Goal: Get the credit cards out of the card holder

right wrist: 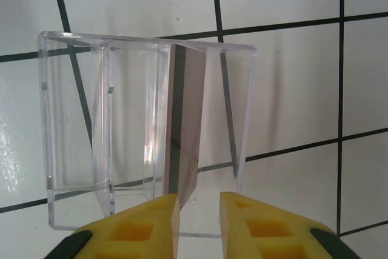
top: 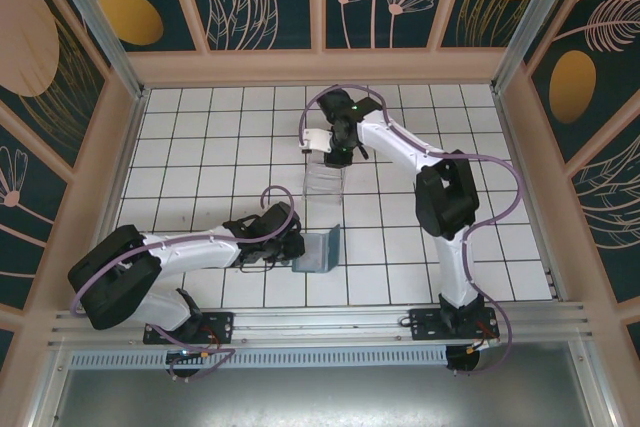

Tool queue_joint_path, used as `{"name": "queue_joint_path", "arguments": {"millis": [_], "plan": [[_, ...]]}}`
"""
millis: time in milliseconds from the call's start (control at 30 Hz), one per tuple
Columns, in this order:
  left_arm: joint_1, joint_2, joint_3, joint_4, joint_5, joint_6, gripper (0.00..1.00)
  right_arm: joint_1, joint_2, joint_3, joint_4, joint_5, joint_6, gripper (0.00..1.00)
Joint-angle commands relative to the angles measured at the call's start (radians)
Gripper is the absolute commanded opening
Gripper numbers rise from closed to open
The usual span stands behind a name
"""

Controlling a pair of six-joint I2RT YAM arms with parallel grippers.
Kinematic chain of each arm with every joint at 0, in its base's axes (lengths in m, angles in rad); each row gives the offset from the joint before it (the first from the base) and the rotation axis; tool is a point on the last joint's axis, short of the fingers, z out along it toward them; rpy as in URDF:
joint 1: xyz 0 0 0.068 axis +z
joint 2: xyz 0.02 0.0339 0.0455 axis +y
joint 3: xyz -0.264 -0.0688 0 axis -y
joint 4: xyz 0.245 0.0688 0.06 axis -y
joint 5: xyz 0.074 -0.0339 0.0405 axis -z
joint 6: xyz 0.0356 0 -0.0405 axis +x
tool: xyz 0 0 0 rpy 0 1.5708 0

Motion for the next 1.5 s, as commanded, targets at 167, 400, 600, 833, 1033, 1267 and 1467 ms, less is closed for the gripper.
{"name": "queue_joint_path", "arguments": {"millis": [167, 400, 600, 833, 1033, 1267, 1467], "plan": [[-0.004, 0.002, -0.024, -0.07, -0.021, -0.009, 0.19, 0.001, -0.008, 0.003, 0.129, 0.134, 0.043, 0.32], [-0.004, -0.001, -0.027, -0.064, -0.022, -0.008, 0.19, 0.013, -0.058, -0.055, 0.116, -0.022, 0.052, 0.55], [-0.004, 0.003, -0.022, -0.064, -0.018, -0.006, 0.19, 0.015, -0.026, -0.073, 0.159, 0.004, 0.08, 0.82], [-0.003, -0.004, -0.026, -0.067, -0.02, -0.009, 0.19, -0.002, 0.007, -0.048, 0.211, 0.059, 0.092, 0.83], [-0.003, -0.008, -0.03, -0.064, -0.018, -0.008, 0.19, -0.018, 0.041, 0.019, 0.172, 0.053, 0.091, 0.83], [-0.003, -0.019, -0.029, -0.07, -0.021, -0.009, 0.19, -0.021, 0.036, 0.062, 0.116, 0.004, 0.104, 0.83], [-0.004, -0.025, -0.028, -0.074, -0.023, -0.008, 0.19, -0.01, 0.017, 0.026, 0.115, -0.093, 0.117, 0.85]]}}
